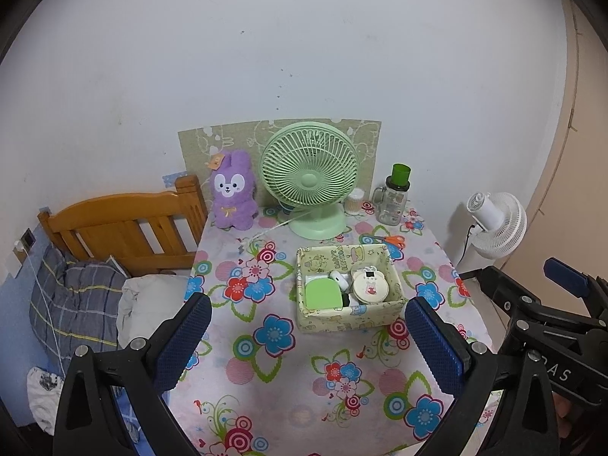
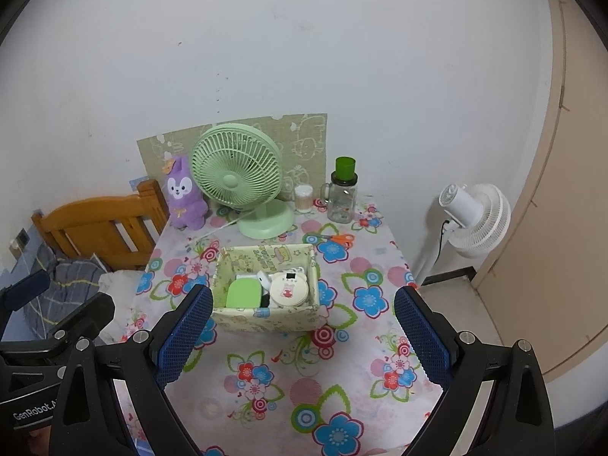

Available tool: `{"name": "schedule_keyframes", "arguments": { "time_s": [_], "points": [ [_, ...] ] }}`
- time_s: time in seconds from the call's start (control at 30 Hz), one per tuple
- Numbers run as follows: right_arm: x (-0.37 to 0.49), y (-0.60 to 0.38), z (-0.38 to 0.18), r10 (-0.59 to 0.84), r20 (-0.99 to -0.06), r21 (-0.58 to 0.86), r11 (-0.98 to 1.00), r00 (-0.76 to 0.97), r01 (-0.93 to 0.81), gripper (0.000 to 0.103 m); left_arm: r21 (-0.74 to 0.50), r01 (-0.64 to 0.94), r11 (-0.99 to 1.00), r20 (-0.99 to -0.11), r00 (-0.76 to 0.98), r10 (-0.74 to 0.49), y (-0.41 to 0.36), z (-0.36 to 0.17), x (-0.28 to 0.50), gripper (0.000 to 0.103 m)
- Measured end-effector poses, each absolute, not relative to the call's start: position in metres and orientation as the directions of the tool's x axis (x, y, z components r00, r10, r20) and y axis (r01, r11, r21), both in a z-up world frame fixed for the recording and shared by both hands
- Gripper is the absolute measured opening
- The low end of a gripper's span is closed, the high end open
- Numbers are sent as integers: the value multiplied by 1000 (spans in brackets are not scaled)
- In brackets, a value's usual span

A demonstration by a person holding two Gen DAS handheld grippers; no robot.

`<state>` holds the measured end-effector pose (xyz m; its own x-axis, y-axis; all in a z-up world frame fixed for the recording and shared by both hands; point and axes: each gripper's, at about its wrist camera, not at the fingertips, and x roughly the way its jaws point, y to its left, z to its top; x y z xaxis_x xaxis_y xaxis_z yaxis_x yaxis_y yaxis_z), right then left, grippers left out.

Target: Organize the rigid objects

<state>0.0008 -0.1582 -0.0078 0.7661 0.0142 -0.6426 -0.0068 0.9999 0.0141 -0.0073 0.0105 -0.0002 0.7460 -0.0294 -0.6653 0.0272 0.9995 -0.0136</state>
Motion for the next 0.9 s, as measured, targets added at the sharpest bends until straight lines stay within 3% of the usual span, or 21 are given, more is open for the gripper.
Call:
{"name": "schedule_keyframes", "arguments": {
  "time_s": [0.9],
  "points": [
    [3,-148,7,42,-631,1,999,775,-53,98,6,-4,1000,-650,760,7,17,16,-10,103]
  ]
}}
